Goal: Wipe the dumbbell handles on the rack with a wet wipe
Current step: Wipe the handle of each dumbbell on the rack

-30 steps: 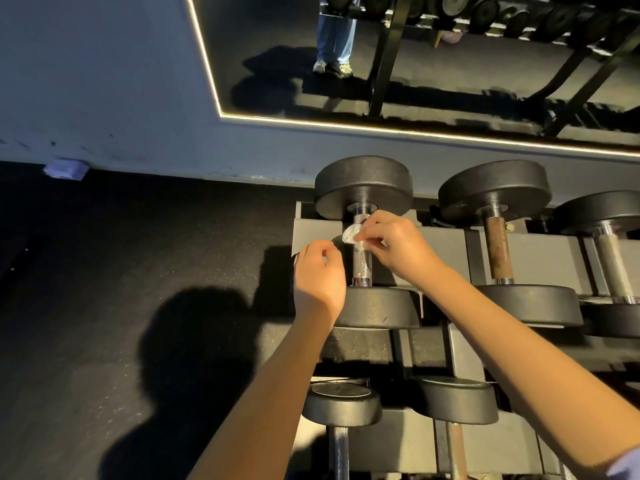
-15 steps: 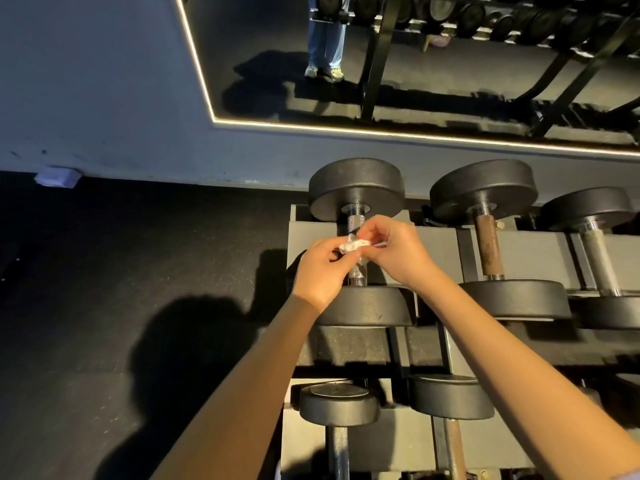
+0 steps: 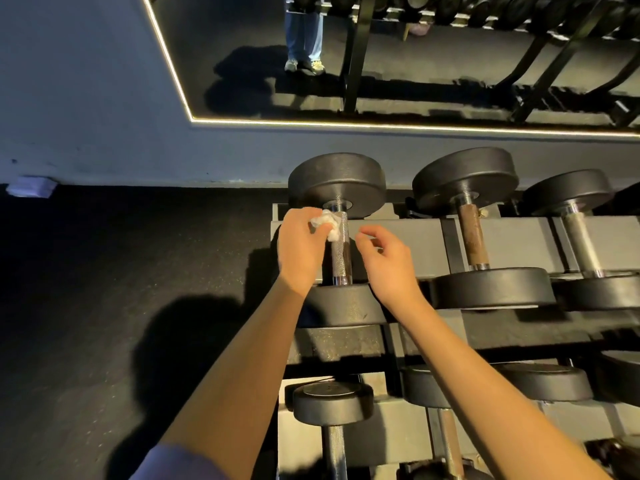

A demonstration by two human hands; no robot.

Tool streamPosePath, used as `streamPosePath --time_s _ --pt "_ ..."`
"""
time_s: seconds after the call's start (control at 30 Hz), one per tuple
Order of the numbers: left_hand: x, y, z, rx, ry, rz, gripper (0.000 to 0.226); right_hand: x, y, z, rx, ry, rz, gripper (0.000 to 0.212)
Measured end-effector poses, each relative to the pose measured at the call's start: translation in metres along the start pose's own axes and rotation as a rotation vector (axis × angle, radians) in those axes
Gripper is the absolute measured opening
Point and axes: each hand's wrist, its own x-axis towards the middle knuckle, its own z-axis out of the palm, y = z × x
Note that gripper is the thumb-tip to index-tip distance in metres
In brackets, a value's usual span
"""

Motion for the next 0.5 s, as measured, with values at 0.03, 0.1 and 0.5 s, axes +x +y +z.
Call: streamPosePath --time_s 0.03,0.1,0.5 --pt "0.002 -0.003 0.001 -0.020 0.005 0.004 0.031 0.000 0.000 0.000 -0.005 0.008 0.000 0.029" --pt "0.004 -0.009 0.004 -0.098 -0.013 0.002 0.030 0.000 0.001 0.000 0.001 0.033 -0.009 0.026" --pt "0.010 0.005 -0.002 0.018 -0.099 0.045 0.024 -0.004 -0.004 -0.001 0.019 0.053 -0.038 0.013"
